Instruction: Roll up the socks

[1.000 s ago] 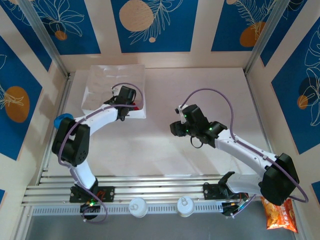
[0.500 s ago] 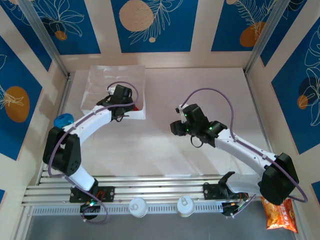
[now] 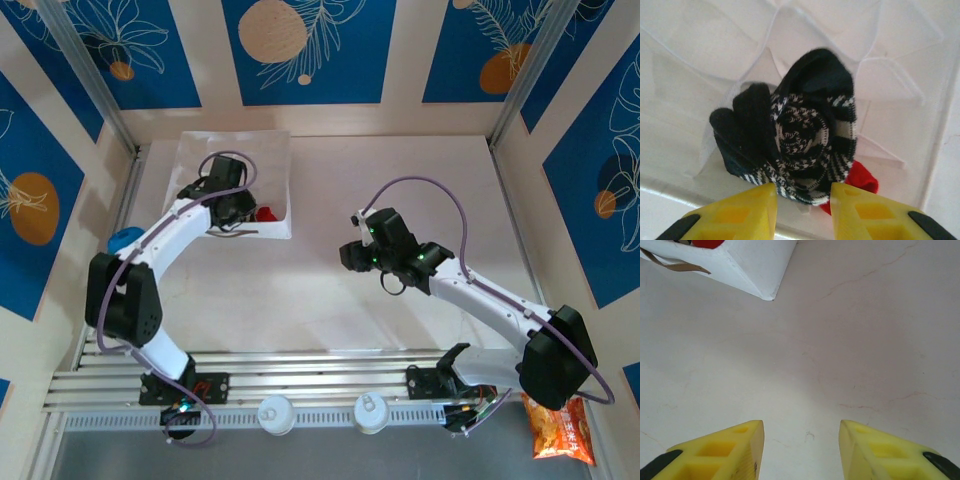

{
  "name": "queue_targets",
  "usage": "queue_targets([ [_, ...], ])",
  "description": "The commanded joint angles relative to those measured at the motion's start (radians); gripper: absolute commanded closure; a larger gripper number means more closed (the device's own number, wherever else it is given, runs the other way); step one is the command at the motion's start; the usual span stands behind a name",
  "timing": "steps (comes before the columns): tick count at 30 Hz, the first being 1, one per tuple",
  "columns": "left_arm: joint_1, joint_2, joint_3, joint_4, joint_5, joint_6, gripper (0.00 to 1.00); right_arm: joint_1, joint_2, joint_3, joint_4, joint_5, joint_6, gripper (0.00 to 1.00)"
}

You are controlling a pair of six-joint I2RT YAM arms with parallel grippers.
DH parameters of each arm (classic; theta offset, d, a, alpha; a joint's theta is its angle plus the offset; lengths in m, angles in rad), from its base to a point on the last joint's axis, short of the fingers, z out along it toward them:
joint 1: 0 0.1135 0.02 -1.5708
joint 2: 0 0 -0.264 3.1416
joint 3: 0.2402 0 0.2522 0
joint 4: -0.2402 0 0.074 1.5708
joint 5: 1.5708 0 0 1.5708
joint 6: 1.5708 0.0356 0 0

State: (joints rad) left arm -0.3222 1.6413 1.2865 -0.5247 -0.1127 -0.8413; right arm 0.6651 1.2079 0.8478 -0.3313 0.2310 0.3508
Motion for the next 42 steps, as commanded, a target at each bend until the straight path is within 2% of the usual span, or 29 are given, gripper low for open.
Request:
queue_targets([
  [1,0.022,0.021,0.030,0.005,0.050,-0.023,0.67,-0.006,-0.014,-0.022,0.011,-0.028,0.016,0.57],
  [9,0.033,-0.030,0.105,-0.008,0.048,-0.050,0.68,-0.007,-0.030,-0.037,0.002,-0.025,0.019,0.57],
  [13,0.066,-0.003,0.127,-0.056,0.051,-0.074,0.68,-0.009,-0.024,-0.036,0.010,-0.029,0.021,0.57],
  [17,0.139,0.033,0.127,-0.095,0.085,-0.115,0.83,-0.009,-0.016,-0.029,0.012,-0.032,0.023,0.58],
  [20,0.172,0.050,0.113,-0.090,0.131,-0.145,0.86,-0.009,-0.018,-0.029,0.011,-0.030,0.024,0.58],
  [30,0.181,0.095,0.060,0.013,0.257,-0.249,0.84,-0.009,-0.016,-0.042,0.012,-0.028,0.029,0.58],
  [35,0.181,0.150,0.120,-0.109,0.236,-0.207,0.84,-0.010,-0.007,-0.035,0.016,-0.026,0.030,0.58],
  [42,0.183,0.163,0.070,-0.070,0.264,-0.229,0.86,-0.010,0.003,-0.036,0.024,-0.027,0.034,0.58],
])
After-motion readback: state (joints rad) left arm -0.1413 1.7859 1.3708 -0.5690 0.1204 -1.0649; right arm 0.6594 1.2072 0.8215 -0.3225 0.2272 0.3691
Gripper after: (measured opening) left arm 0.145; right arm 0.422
